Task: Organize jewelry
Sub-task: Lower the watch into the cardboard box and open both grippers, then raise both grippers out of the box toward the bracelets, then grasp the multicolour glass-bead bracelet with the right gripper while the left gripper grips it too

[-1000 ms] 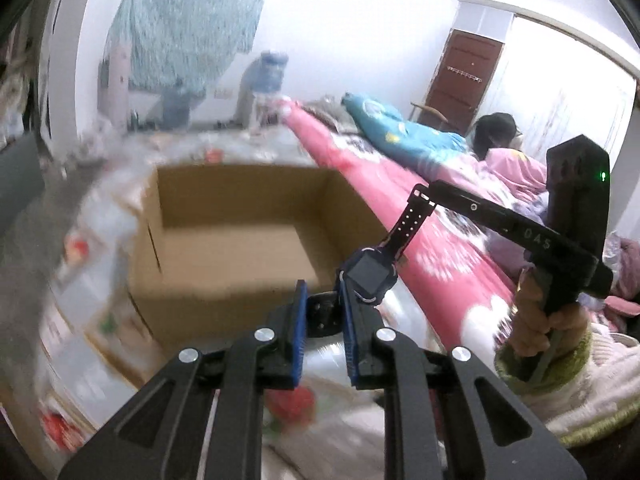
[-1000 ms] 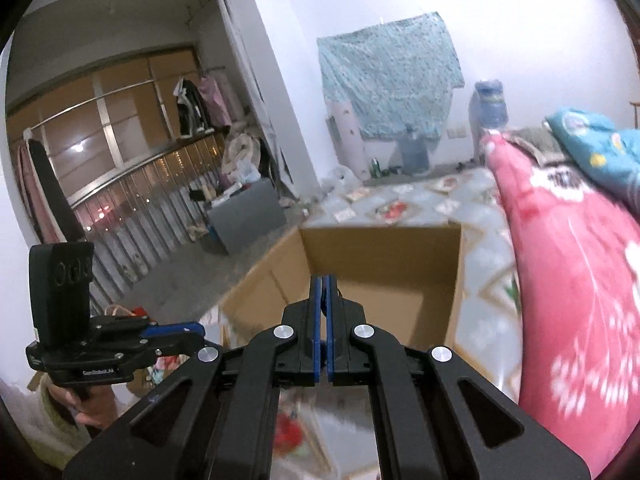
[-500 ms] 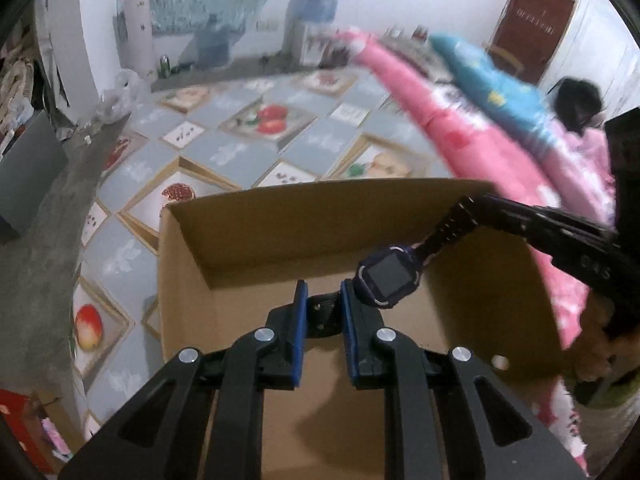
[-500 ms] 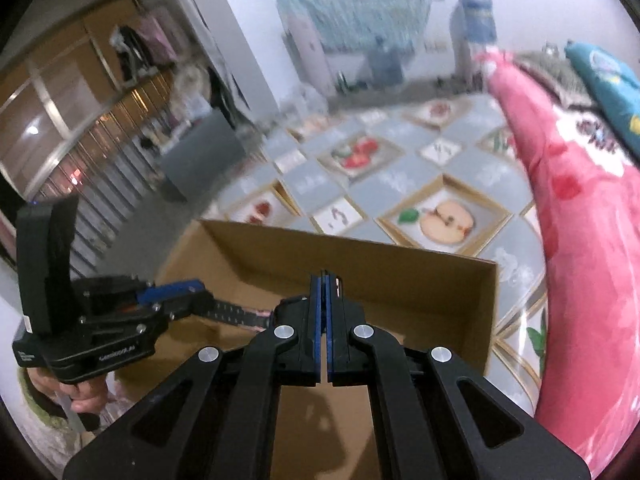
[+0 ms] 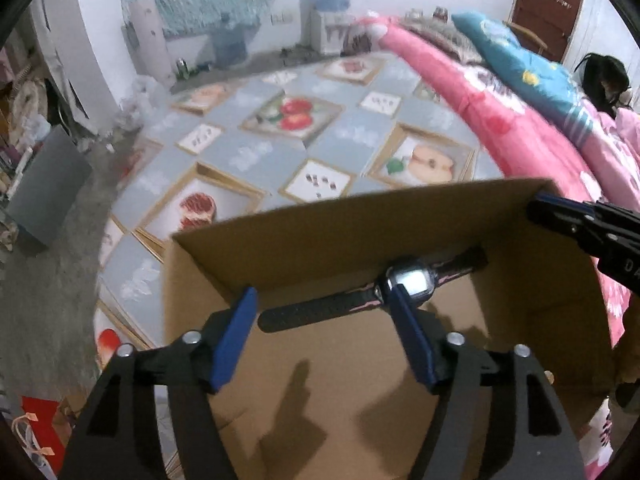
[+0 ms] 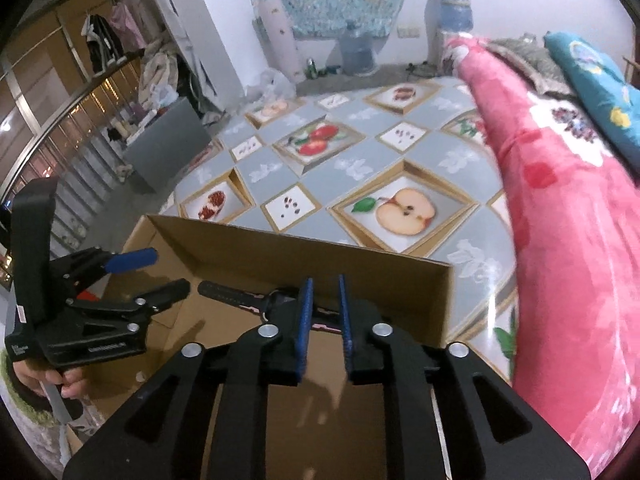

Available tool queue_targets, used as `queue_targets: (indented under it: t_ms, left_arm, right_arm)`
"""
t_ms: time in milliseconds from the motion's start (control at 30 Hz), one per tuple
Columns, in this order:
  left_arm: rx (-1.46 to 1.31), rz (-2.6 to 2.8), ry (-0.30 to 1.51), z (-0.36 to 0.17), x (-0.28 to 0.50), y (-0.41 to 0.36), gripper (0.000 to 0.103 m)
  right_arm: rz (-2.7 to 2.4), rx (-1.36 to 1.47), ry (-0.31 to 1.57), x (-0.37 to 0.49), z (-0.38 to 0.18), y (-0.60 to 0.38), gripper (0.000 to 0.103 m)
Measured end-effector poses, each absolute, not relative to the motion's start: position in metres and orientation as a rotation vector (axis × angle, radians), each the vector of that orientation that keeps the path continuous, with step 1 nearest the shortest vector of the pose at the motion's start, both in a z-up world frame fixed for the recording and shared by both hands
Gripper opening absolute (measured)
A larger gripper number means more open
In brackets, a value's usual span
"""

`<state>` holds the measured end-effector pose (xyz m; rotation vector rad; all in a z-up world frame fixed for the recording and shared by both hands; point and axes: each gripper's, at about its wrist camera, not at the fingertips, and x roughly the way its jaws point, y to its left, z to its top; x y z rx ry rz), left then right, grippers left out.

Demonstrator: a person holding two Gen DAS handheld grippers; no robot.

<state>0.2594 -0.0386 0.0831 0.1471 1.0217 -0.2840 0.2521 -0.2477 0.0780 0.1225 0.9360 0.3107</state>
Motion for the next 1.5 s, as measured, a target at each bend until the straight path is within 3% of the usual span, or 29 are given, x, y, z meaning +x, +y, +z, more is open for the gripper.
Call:
queue_targets:
  t_ms: [200,367,533,767,933,1100,1200,1300,1367,1500]
  left_arm:
    - [0.1,-0.25,0.92,0.119,0.221,-0.017,0.078]
    - [0.046,-0.216,0.823,0.144,0.165,0.012,0.082]
    - [0.003,-0.181,0.748,0.149,0.101,0.035,0.088]
    - [-0.035,-0.128,0.779,0.1,0.031,0.045,0.092]
    - [-0.071,-0.117,0.886,0.05,0.018,0.039,0.092]
    - [-0.023,-0.075,0.929,0.019,0.017,0.028,0.092]
    - [-0.004,-0.076,0.922,0.012,0.018,0.024,0.089]
    - [-0.008,-0.109,0.911,0.01,0.018,0.022,0.072]
    - [-0.009,-0.138,0.914,0.007,0.019,0.02,0.061]
    - [0.015,-0.184,0.926,0.002,0.022,0.012,0.042]
  right_arm:
    - [0.317,0.139,0.8,0.207,0.116,-0.269,0.031]
    - [0.358,0.144,0.675,0.145,0.144,-0.281,0.054]
    - [0.395,0.142,0.639,0.088,0.143,-0.282,0.069]
    - [0.405,0.113,0.766,0.035,0.087,-0.257,0.082]
    - [0.348,0.085,0.925,0.024,0.033,-0.233,0.083]
    - [0.264,0.039,0.98,0.02,0.006,-0.216,0.093]
    - [0.304,0.042,0.969,0.018,0.005,-0.211,0.093]
    - [0.376,0.088,0.947,0.014,0.006,-0.207,0.091]
    - [0.413,0.105,0.939,0.017,0.005,-0.202,0.074]
    - [0.487,0.177,0.959,0.027,-0.004,-0.191,0.053]
